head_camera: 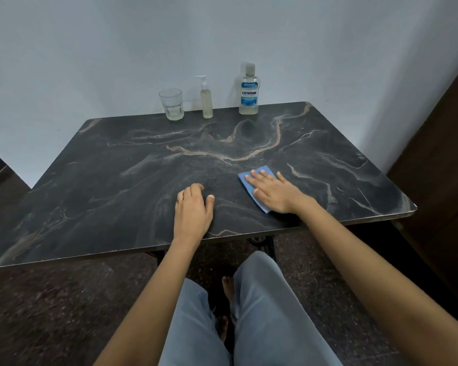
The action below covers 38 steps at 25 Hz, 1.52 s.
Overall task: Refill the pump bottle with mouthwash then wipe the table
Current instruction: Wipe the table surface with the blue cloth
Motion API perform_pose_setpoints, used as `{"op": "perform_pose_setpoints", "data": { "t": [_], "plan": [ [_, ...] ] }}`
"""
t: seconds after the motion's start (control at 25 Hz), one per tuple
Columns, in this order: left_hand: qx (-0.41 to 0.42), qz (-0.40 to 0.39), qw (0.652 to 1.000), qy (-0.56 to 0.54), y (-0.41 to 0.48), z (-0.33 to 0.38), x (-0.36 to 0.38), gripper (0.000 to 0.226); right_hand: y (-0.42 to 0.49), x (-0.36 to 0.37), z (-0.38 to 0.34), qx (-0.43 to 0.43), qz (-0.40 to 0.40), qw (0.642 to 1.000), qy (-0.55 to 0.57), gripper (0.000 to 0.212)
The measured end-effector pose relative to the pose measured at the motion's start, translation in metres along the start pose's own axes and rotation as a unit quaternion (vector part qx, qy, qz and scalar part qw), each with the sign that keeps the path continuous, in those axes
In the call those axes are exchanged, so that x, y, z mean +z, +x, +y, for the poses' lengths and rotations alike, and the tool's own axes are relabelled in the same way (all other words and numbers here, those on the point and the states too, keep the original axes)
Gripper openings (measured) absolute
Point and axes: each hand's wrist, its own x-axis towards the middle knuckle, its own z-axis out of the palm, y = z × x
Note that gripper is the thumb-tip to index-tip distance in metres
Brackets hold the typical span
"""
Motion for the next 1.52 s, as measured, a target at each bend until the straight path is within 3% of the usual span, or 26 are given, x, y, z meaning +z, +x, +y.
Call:
{"op": "perform_pose_setpoints", "data": {
  "t": [0.08, 0.24, 0.4, 0.44, 0.6, 0.76, 0.8, 0.92, 1.08, 1.12, 1.28, 1.44, 1.52],
  "plan": [
    [-0.009, 0.014, 1.0, 0.022, -0.002, 0.002, 0.001, 0.033, 0.014, -0.001, -0.016, 0.029, 0.006, 0.999, 0.011, 0.051],
    [-0.022, 0.016, 0.999, 0.032, -0.002, 0.001, 0.001, 0.032, 0.009, 0.026, -0.037, -0.103, 0.01, 0.995, -0.001, 0.052],
    [-0.023, 0.021, 0.999, 0.013, -0.001, 0.0, 0.0, 0.031, 0.04, -0.003, -0.018, 0.031, 0.009, 0.999, 0.012, 0.051],
    [-0.024, 0.026, 0.999, 0.01, -0.002, -0.001, 0.0, 0.03, 0.043, -0.003, -0.025, 0.039, 0.013, 0.999, 0.013, 0.052],
    [-0.032, 0.033, 0.999, -0.012, 0.0, -0.004, 0.0, 0.027, 0.017, 0.018, -0.037, -0.086, 0.003, 0.996, 0.001, 0.052],
    [-0.086, 0.047, 0.991, -0.089, 0.006, -0.012, -0.004, 0.023, -0.009, 0.014, -0.013, 0.035, 0.035, 0.998, 0.025, 0.052],
    [-0.087, 0.05, 0.991, -0.089, 0.007, -0.012, -0.003, 0.022, -0.018, 0.021, -0.017, 0.024, 0.049, 0.998, 0.013, 0.052],
    [-0.053, 0.043, 0.996, -0.059, 0.006, -0.007, -0.002, 0.023, -0.035, 0.033, -0.021, -0.069, 0.029, 0.997, 0.018, 0.051],
    [0.015, 0.017, 0.999, -0.028, 0.0, 0.0, -0.001, 0.025, -0.017, 0.01, -0.005, 0.075, 0.026, 0.996, 0.027, 0.052],
    [0.026, 0.012, 0.999, -0.015, -0.002, 0.001, 0.0, 0.025, -0.016, 0.015, -0.014, 0.072, 0.039, 0.996, 0.018, 0.052],
    [0.053, -0.003, 0.998, 0.02, -0.003, 0.014, 0.009, 0.027, -0.039, 0.031, -0.019, -0.058, 0.014, 0.997, 0.039, 0.052],
    [0.113, -0.039, 0.993, 0.01, 0.0, 0.051, 0.028, 0.028, -0.046, 0.011, 0.022, 0.107, 0.04, 0.992, 0.047, 0.053],
    [0.123, -0.052, 0.991, -0.004, 0.004, 0.068, 0.036, 0.027, -0.054, 0.02, 0.018, 0.069, 0.051, 0.996, 0.031, 0.053]
  ]
}}
